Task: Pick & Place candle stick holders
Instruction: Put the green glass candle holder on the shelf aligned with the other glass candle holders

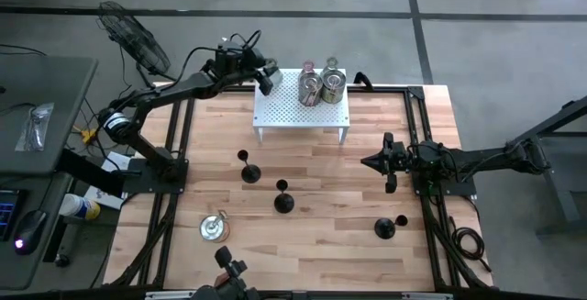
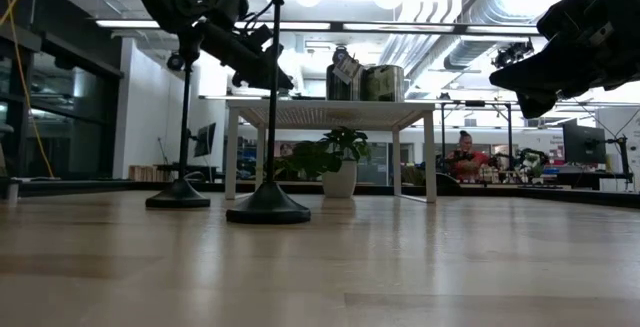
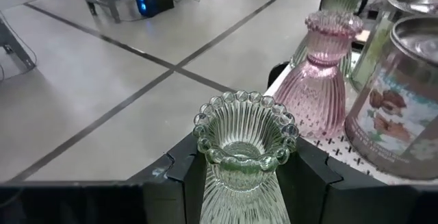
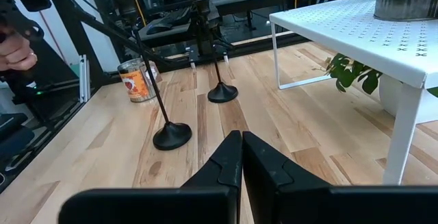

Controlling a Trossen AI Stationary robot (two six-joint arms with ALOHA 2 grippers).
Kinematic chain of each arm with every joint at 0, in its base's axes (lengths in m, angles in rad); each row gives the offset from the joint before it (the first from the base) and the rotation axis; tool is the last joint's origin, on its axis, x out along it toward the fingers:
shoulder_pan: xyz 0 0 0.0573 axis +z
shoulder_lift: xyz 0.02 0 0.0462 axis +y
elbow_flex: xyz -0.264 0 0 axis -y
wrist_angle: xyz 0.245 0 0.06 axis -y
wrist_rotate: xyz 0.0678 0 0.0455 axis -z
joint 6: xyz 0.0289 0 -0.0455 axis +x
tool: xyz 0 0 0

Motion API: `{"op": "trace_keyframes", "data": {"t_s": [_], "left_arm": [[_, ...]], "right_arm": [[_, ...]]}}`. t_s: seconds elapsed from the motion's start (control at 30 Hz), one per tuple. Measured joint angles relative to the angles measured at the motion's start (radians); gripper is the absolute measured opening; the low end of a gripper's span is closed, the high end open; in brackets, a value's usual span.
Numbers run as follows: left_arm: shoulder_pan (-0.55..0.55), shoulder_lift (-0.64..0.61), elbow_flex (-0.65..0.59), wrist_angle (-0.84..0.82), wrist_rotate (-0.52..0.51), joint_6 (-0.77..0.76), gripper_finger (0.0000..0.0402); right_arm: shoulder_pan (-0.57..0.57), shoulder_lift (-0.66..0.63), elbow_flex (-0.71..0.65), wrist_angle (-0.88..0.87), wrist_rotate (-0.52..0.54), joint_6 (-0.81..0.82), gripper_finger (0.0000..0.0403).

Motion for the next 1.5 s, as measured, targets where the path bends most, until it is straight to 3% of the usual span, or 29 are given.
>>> {"op": "trace_keyframes", "data": {"t_s": [0.8, 1.5], "left_arm": [[0.0, -0.001, 0.0, -0.014, -0.01, -0.054, 0.0139], [0.0, -0.002, -0.001, -0.011, 0.004, -0.046, 0.0163]], "right_arm": [[0.0, 0.0, 0.0, 0.0, 0.0, 0.0, 0.0004], [0.0, 0.0, 0.0, 0.0, 0.0, 0.0, 0.0004]]}}
